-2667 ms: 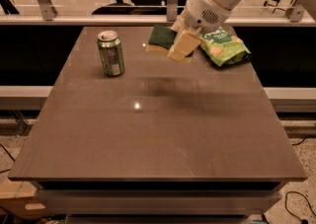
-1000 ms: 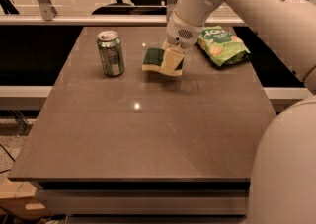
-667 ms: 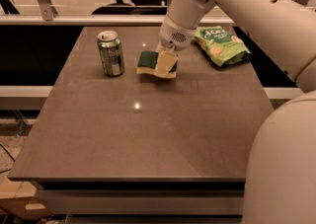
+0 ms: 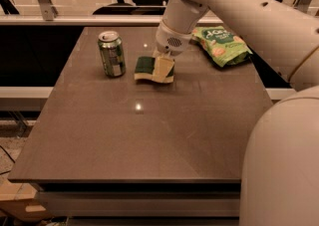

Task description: Move sponge near green can

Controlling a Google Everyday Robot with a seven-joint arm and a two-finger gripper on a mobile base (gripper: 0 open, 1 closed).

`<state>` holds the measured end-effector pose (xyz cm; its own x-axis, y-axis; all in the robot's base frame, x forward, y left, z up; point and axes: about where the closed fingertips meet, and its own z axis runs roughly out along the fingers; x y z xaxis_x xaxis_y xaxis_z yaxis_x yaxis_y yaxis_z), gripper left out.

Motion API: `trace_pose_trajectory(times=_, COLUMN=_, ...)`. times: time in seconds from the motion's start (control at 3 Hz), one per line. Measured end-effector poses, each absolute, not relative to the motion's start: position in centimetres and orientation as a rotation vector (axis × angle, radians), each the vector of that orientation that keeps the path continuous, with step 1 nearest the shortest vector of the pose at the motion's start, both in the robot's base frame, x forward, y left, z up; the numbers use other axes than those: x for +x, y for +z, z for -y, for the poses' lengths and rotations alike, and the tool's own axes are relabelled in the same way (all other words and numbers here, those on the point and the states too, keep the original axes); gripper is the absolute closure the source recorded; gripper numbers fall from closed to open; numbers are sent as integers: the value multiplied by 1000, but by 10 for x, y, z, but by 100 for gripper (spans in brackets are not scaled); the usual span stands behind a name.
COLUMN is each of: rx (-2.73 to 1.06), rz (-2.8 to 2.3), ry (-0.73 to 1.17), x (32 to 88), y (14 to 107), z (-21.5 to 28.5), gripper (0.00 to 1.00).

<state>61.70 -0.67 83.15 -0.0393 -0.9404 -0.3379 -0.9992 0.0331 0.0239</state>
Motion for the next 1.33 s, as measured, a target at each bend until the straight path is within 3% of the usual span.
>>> trace_pose_trajectory(times=0.67, rx=-2030, rz=-2106, ry=385, x=609, y=815, z=-5, gripper=100)
trace_pose_trajectory(times=1.33, rx=-2030, rz=-2105, ry=386, x=609, y=818, z=-6, gripper=59)
